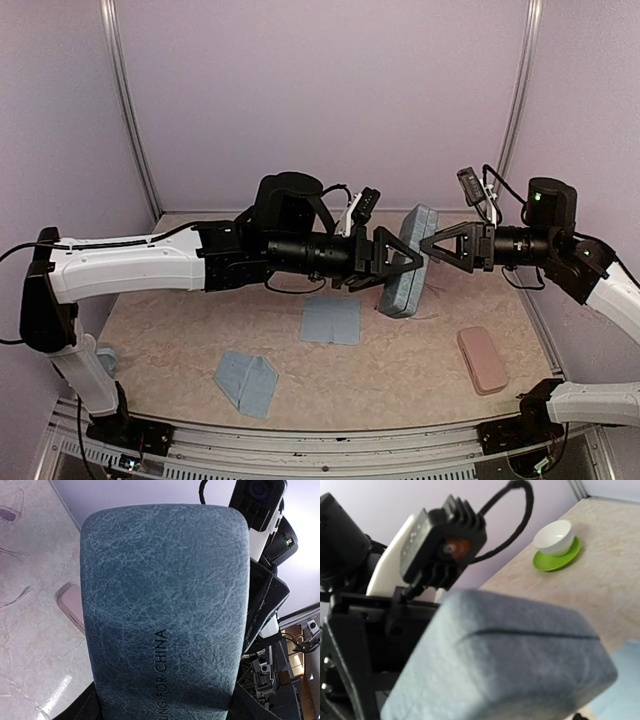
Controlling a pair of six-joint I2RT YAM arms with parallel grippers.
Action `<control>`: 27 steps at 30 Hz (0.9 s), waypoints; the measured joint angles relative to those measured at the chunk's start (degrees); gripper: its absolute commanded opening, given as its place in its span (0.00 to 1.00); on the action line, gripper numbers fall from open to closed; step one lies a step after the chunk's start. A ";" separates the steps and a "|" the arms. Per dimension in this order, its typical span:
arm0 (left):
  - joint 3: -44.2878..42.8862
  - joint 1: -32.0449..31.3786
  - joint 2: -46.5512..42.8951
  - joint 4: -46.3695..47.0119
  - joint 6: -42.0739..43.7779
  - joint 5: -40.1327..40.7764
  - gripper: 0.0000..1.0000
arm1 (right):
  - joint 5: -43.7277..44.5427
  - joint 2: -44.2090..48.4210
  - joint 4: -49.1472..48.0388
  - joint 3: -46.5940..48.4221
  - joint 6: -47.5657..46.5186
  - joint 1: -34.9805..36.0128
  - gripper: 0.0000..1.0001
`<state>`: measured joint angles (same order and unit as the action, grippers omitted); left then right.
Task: Organize the sunglasses
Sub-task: Open the sunglasses case.
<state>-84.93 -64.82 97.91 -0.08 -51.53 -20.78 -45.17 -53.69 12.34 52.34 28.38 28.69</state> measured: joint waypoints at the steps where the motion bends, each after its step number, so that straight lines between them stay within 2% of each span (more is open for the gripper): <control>1: 0.00 0.02 0.00 -0.02 -0.28 0.00 0.40 | 0.33 0.00 0.02 0.00 -0.44 0.00 0.79; 27: 0.48 1.16 -0.02 -2.23 -1.22 0.92 0.40 | 7.76 1.60 2.47 -2.34 -4.87 0.00 0.82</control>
<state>-84.44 -63.66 97.89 -2.31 -52.75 -19.86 -37.41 -52.10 14.81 50.00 23.51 28.69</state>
